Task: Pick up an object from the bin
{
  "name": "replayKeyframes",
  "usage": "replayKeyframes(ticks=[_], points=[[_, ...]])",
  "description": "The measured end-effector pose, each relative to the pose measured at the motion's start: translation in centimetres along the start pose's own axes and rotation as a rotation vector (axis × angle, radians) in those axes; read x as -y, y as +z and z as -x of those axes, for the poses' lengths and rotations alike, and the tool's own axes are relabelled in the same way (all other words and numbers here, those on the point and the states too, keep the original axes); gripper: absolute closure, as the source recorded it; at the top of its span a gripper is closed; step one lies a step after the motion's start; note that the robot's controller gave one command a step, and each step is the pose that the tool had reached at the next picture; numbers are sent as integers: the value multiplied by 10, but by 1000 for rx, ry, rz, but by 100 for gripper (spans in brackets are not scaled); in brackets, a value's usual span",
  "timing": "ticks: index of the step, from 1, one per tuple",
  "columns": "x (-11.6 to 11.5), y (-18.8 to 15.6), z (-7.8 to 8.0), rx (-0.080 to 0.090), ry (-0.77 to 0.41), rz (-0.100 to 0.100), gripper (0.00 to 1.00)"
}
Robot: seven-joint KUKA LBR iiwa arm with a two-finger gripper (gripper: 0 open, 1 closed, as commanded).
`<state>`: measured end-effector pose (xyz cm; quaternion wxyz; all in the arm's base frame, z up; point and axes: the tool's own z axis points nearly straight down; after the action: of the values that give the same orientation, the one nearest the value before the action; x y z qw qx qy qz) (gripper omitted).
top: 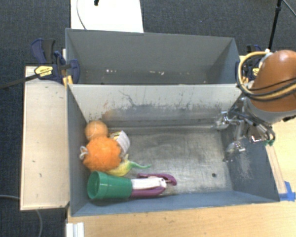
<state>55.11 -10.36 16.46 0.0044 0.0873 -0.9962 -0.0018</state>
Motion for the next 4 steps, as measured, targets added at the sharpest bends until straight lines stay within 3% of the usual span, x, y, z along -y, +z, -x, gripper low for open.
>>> replayKeyframes(ticks=[1, 2, 3, 4], points=[[-44, -61, -9, 6, -127, -3, 0], [-60, -89, -22, 21, -174, -5, 0], [-41, -82, -23, 11, -143, -8, 0], [-103, -59, -24, 12, -152, -6, 0]])
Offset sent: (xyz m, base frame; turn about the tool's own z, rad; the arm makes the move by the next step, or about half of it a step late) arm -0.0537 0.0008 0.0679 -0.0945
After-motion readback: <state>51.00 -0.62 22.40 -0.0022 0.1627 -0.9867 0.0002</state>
